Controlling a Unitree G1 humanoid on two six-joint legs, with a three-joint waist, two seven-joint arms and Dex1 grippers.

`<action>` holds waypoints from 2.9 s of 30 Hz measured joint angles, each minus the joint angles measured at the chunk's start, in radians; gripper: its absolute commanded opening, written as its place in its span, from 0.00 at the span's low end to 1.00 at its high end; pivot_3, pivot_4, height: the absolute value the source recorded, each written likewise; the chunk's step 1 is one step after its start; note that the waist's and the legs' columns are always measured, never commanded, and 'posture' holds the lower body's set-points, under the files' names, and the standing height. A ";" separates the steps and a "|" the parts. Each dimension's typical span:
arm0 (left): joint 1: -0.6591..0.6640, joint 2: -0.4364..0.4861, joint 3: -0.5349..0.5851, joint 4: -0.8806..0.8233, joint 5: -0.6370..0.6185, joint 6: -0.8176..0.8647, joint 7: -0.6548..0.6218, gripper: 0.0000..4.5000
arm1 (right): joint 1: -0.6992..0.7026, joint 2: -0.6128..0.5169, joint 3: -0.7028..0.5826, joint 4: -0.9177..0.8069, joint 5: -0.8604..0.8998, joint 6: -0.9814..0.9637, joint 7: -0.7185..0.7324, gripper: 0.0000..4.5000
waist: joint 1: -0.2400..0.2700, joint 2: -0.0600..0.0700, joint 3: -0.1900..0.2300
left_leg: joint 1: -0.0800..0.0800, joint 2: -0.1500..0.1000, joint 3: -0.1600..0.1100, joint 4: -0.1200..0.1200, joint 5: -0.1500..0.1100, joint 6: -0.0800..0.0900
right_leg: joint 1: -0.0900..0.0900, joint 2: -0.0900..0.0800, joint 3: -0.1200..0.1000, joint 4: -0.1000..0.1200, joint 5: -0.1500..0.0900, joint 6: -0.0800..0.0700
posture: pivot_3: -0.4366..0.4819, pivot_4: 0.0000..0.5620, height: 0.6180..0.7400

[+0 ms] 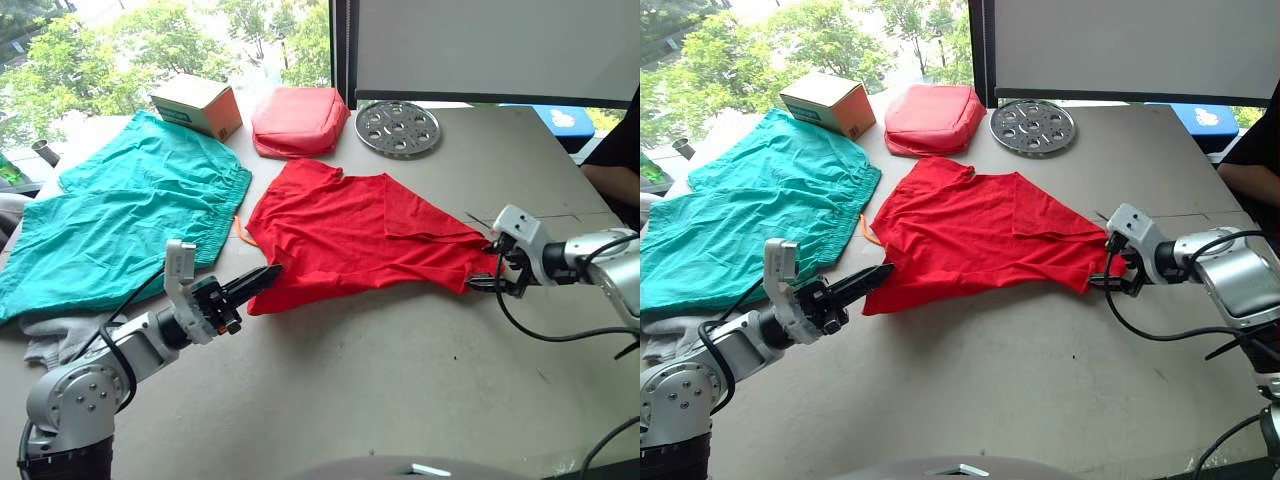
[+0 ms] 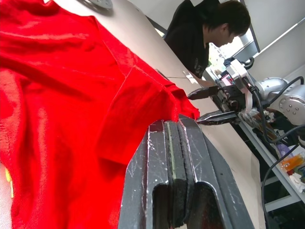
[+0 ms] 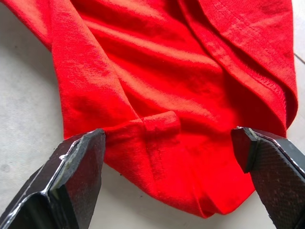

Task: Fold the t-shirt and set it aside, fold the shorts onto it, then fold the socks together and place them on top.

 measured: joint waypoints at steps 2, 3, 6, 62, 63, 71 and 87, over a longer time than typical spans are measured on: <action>0.000 0.000 -0.001 0.000 0.000 -0.001 -0.002 0.01 | -0.015 0.008 0.033 0.031 -0.026 -0.025 0.017 1.00 | -0.002 0.000 0.000 | 0.000 0.000 0.001 0.000 0.000 0.000 | 0.000 0.000 0.000 0.000 0.000 0.000 | 0.48 0.27 1.00; 0.001 0.000 -0.001 0.000 0.001 -0.001 -0.003 0.01 | -0.025 0.012 0.049 0.048 -0.039 -0.034 0.030 1.00 | -0.002 0.000 0.000 | 0.000 0.000 0.001 0.000 0.000 0.000 | 0.000 0.000 0.001 0.000 0.000 0.000 | 0.48 0.27 1.00; 0.006 0.000 -0.001 0.000 0.001 -0.005 -0.003 0.01 | -0.057 0.012 0.084 0.082 -0.061 -0.050 0.087 1.00 | -0.001 0.001 0.000 | 0.000 0.000 0.001 0.000 0.000 0.000 | 0.000 0.000 0.000 0.001 0.000 0.000 | 0.48 0.27 1.00; 0.047 0.010 -0.022 0.006 0.030 -0.034 -0.033 0.00 | 0.116 -0.123 0.053 0.036 -0.248 -0.530 0.231 0.71 | -0.001 0.001 0.001 | 0.001 0.000 0.001 0.001 0.000 0.000 | 0.000 0.000 0.001 0.001 0.000 0.000 | 0.48 0.27 1.00; 0.051 0.010 -0.021 0.004 0.030 -0.035 -0.033 0.00 | 0.107 -0.121 0.061 0.050 -0.267 -0.564 0.230 0.71 | -0.001 0.001 0.000 | 0.001 0.000 0.001 0.001 0.000 0.000 | 0.000 0.000 0.001 0.001 0.000 0.000 | 0.48 0.27 1.00; 0.060 0.010 -0.019 0.003 0.029 -0.035 -0.027 0.00 | 0.027 -0.074 0.067 0.121 -0.328 -0.779 0.249 0.71 | -0.001 0.002 0.001 | 0.004 0.000 0.001 0.001 0.000 0.000 | 0.003 0.001 0.001 0.001 0.000 0.001 | 0.48 0.27 1.00; 0.086 0.005 -0.019 -0.027 0.029 -0.046 -0.023 0.00 | 0.005 -0.107 0.068 0.143 -0.322 -0.850 0.426 0.71 | 0.000 0.002 0.001 | 0.005 0.000 0.001 0.001 0.000 0.000 | 0.004 0.000 0.001 0.001 0.000 0.000 | 0.48 0.27 1.00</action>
